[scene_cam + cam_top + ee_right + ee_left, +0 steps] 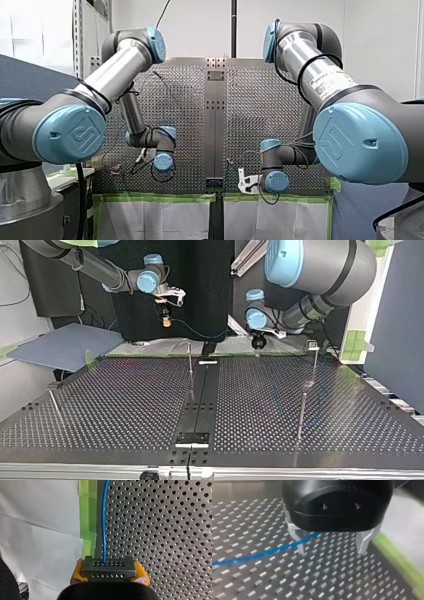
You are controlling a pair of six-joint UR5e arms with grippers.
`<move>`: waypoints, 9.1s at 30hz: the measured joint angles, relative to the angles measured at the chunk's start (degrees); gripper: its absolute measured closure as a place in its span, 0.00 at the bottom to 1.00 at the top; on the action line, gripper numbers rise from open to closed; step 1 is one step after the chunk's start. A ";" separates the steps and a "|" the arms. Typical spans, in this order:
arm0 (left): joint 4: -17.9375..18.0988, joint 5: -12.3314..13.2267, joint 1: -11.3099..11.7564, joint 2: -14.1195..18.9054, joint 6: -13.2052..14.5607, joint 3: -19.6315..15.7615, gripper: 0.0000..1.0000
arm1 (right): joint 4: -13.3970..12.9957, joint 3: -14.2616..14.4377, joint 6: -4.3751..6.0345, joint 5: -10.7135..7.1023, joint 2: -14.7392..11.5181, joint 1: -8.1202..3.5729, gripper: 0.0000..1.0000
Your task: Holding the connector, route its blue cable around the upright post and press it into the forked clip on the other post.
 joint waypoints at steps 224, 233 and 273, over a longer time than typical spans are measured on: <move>8.68 6.29 -14.01 -9.06 -49.09 6.14 1.00 | 5.30 -1.23 -2.92 -8.30 -4.66 0.97 1.00; 7.15 2.86 -14.98 -8.99 -46.19 5.56 1.00 | 5.47 -1.23 -2.97 -7.43 -5.03 0.64 1.00; 7.88 -2.72 -23.54 -6.16 -43.95 7.61 1.00 | 6.60 -1.23 -1.78 -6.77 -8.16 -3.06 1.00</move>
